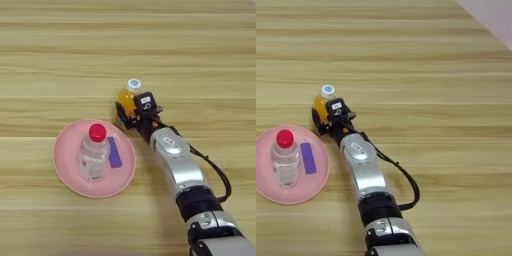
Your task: Move the objects on the table
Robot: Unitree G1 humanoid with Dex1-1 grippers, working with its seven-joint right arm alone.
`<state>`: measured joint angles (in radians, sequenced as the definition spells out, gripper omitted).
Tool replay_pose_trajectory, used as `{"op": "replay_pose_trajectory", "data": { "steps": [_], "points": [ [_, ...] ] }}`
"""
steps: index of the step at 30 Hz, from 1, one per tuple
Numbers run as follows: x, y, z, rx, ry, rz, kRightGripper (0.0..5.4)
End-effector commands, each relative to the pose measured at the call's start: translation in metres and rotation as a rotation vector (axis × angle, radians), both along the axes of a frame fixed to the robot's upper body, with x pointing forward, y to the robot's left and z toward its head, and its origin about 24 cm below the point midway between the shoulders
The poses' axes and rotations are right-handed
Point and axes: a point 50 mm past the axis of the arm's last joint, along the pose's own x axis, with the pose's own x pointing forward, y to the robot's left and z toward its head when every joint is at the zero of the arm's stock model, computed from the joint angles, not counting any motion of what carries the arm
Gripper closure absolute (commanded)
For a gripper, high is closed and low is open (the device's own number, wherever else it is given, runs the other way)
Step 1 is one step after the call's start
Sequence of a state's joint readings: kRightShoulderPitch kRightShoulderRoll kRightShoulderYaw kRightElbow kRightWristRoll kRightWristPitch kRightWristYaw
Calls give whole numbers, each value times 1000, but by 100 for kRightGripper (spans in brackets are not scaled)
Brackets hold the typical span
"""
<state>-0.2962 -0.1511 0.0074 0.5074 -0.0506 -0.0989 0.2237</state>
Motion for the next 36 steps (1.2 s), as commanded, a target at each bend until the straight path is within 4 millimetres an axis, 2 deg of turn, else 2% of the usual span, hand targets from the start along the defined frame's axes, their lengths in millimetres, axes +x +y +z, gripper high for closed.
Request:
{"op": "replay_pose_trajectory", "data": {
  "steps": [1,8,14,18,36],
  "points": [
    [18,-2,33,-27,-136,-2,195],
    [18,-2,32,-29,-136,-5,107],
    [18,-2,32,-29,-136,-5,62],
    [17,-2,32,-29,-136,-4,6],
    [9,-9,33,0,-90,-42,3]
  ]
}}
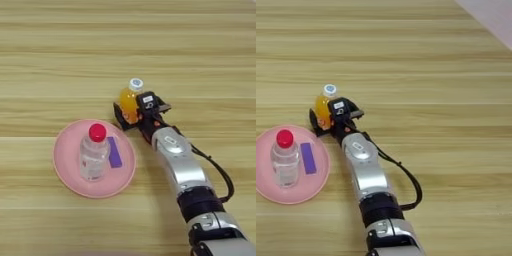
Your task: Move the objects on the table
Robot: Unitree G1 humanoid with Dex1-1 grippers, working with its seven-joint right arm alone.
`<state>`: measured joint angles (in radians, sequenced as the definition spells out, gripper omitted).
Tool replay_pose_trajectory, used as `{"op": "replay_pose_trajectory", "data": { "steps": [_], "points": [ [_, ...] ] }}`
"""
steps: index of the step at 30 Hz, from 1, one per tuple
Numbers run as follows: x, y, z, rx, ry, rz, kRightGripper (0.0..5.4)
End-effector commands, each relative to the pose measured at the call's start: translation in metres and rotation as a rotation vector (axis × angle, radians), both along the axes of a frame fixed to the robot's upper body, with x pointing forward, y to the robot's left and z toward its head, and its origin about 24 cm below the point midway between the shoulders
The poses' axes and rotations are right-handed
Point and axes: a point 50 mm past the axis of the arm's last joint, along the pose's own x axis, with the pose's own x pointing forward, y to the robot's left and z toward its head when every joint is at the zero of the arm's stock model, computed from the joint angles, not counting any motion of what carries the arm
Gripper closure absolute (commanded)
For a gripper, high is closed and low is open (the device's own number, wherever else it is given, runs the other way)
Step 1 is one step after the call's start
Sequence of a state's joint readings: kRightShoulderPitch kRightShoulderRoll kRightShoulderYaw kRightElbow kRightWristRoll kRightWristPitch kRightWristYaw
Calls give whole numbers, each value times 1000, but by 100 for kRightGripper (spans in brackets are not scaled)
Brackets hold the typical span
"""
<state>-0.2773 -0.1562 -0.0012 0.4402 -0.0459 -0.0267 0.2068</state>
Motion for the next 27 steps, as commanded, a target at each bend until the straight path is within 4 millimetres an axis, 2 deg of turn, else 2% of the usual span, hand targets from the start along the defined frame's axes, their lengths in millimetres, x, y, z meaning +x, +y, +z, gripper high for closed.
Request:
{"op": "replay_pose_trajectory", "data": {
  "steps": [1,15,27],
  "points": [
    [10,-5,30,-2,-105,-7,3],
    [-11,-9,27,-2,-61,-2,3],
    [-27,-20,26,-2,-31,-31,3]
  ]
}}
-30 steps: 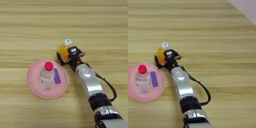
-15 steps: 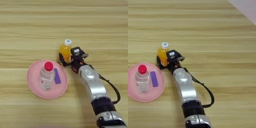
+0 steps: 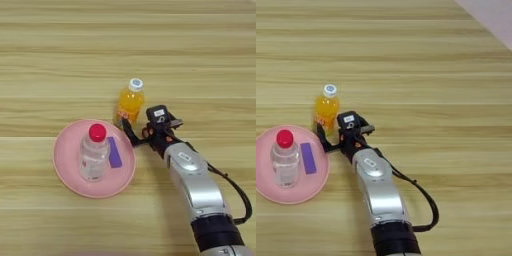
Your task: Move the objects on the table
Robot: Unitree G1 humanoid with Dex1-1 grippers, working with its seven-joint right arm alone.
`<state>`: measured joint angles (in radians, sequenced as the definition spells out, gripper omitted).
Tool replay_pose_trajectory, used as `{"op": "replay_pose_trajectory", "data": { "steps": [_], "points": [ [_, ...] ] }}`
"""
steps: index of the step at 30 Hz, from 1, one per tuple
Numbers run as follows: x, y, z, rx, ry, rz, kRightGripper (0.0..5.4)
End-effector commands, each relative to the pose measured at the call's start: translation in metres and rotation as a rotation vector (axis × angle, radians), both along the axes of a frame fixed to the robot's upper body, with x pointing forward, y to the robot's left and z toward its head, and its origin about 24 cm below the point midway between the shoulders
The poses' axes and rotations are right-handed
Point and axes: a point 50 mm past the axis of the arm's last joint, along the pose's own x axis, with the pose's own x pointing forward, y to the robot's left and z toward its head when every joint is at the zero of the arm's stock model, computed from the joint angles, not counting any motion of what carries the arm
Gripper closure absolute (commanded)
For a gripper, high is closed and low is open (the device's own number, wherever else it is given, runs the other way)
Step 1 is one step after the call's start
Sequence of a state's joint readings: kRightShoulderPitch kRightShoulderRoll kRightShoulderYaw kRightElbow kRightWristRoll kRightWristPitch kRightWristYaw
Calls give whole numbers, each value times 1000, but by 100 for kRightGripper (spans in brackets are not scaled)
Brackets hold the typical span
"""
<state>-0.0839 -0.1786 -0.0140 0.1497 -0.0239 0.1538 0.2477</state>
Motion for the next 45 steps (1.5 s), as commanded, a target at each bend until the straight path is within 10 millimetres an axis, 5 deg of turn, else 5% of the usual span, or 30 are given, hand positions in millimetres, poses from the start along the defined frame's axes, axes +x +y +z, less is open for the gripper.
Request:
{"op": "replay_pose_trajectory", "data": {
  "steps": [1,45],
  "points": [
    [7,-8,28,-16,-113,-15,3],
    [9,-33,-5,-268,-10,-63,3]
  ]
}}
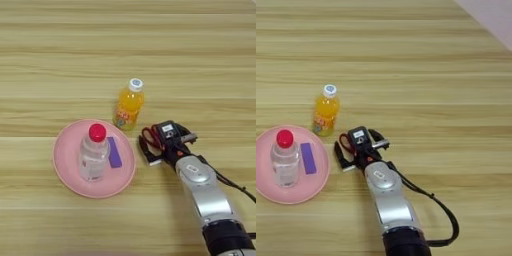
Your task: Move the objects on the table
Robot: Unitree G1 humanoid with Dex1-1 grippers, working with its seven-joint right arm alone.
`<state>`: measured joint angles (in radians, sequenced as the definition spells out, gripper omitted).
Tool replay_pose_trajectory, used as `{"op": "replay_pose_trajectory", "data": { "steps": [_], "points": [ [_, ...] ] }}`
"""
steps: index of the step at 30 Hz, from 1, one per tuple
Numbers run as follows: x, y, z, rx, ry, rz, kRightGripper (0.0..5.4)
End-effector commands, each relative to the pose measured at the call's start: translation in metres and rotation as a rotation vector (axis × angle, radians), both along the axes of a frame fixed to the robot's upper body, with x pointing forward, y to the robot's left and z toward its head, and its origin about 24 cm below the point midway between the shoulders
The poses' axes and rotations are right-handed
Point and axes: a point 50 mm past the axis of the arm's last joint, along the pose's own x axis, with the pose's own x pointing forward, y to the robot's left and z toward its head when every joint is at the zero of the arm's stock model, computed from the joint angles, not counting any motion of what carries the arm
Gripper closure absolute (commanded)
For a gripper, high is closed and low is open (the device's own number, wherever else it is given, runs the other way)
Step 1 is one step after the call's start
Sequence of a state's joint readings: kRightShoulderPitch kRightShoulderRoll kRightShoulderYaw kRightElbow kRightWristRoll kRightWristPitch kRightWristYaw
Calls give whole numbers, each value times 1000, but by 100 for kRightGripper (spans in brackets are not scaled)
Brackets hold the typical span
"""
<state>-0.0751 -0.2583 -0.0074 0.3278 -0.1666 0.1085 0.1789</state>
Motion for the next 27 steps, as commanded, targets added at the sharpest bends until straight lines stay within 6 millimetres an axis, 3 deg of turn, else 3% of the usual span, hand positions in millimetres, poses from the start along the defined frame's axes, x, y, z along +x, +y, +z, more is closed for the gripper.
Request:
{"op": "replay_pose_trajectory", "data": {
  "steps": [1,27],
  "points": [
    [21,-2,27,-32,-130,22,3],
    [33,-13,23,-72,-112,-21,3]
  ]
}}
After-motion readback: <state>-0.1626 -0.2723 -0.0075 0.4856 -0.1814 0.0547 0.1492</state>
